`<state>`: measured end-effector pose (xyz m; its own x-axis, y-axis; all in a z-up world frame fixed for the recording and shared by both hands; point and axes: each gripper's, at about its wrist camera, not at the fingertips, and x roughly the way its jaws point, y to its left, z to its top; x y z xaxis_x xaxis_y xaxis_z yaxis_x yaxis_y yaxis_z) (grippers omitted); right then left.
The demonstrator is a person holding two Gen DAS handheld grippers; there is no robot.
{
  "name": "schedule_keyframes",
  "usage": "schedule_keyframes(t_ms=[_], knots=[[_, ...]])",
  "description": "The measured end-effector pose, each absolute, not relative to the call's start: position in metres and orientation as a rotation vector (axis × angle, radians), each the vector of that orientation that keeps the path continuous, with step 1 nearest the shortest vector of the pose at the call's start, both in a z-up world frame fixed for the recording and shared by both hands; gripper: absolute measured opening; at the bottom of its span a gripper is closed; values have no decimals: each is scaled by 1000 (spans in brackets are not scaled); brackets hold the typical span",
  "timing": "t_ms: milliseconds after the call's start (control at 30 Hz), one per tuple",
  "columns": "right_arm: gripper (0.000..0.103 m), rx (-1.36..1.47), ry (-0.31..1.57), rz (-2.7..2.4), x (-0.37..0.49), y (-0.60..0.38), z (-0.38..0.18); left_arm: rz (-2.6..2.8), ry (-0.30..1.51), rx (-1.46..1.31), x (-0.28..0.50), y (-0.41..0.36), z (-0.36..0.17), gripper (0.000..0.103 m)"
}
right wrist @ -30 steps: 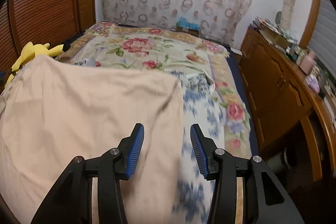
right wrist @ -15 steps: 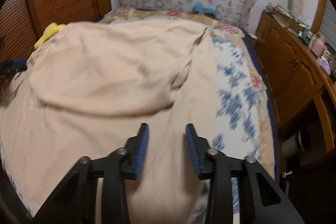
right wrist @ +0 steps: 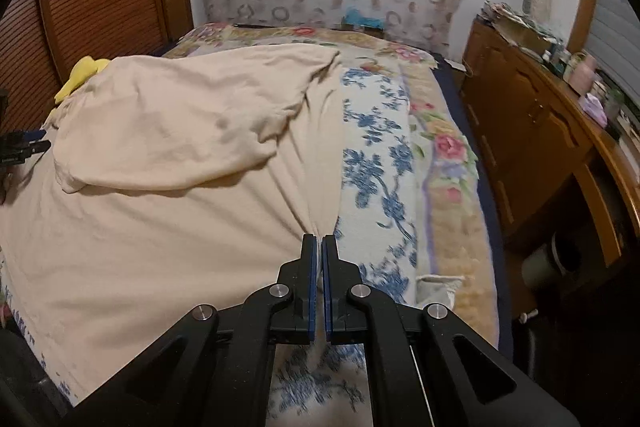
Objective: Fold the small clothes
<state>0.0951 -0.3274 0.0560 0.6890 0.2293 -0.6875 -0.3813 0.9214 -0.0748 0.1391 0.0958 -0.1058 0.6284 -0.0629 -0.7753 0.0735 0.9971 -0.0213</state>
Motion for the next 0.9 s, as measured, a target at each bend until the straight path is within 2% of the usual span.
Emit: schedule_keyframes(t_ms=[67,100,267,367,400,433,900], knots=[[2,-225,735,306,89,-331,56,-79,889,11,140,97,-106,76],[2,-226,734,295,85,-330,55,-83,893,7,140,97,-106,80],[6,-195,688,356,79,-317,64,-82,894,12,139,95,-108,81],[23,-181,678,377,81,-302,62,-80,893,15,139,94,-107,82],[36,-175,680,384,85,-298,61,-80,893,14,139,95,-107,83],[42,-168,682,397,88,-294,59,-79,893,13,140,95,-107,83],[44,-110,754,417,148,-274,34,-78,895,11,140,95,-108,83]])
